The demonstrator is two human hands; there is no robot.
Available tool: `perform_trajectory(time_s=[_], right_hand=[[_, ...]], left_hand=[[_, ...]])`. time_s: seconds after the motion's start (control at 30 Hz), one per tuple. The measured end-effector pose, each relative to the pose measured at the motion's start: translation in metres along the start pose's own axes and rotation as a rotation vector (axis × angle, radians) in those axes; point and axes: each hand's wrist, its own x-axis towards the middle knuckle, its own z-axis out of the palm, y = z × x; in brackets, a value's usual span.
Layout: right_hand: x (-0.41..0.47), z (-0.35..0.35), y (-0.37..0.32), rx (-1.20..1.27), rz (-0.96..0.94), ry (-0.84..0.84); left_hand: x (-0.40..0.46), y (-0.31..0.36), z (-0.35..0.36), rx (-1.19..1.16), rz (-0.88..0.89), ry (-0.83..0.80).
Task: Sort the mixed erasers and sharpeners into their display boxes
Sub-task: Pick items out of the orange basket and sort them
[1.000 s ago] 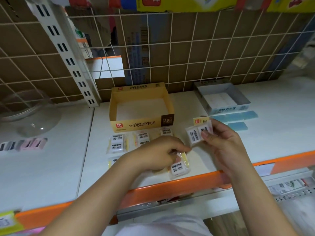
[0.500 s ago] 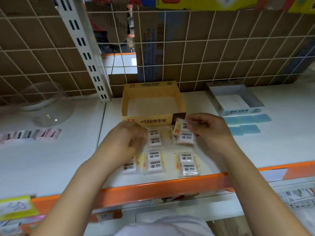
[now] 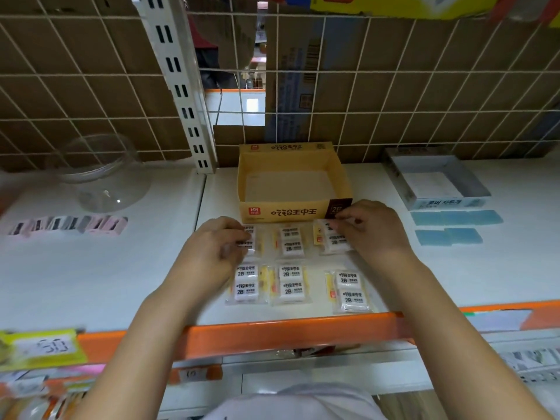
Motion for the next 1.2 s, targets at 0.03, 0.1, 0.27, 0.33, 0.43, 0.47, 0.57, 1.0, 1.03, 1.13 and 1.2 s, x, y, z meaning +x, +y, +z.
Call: perform_trajectory(time_s=[0.03,0.1,0.27,0.33,0.43,0.47,0.57,1.0,1.03,1.13,1.2], right_hand=[[-0.001,0.000,-0.001,0.006,-0.006,0.003],[-0.002,0.001,-0.001,0.065,-0.010,0.001],[-0.004,0.002,0.004,0.266,0.061,-0.039],[-0.004,0.001,0.007,0.302,0.084,-0.060],[-0.005,0.000,0.009,0.282,0.086,-0.066],[-0.007,-0.001,0.008,0.274,0.072,-0.053],[-0.019,-0.007,0.007,0.269,0.007,0.043],[-0.071,-0.015,0.014,0.117,-0.065,-0.174],[-0.071,-0.014,0.013,0.107,-0.073,-0.161],[-0.070,-0.012,0.012,0.069,-0.129,-0.103],[-0.070,-0.009,0.013,0.056,-0.140,-0.057]], left_hand=[[-0.001,0.000,0.000,-0.007,0.000,0.001],[-0.002,0.000,0.000,-0.025,-0.002,0.003],[-0.004,-0.001,0.001,-0.063,-0.005,0.013],[-0.004,-0.001,0.001,-0.074,-0.010,0.008],[-0.005,-0.001,0.002,-0.063,0.005,0.018],[-0.006,0.000,0.002,-0.060,0.007,0.027],[-0.012,0.003,0.001,-0.055,0.072,0.039],[-0.032,0.003,0.004,-0.069,0.269,-0.162],[-0.032,0.003,0.004,-0.066,0.272,-0.160],[-0.034,0.003,0.005,-0.075,0.265,-0.148],[-0.035,0.002,0.005,-0.067,0.270,-0.130]])
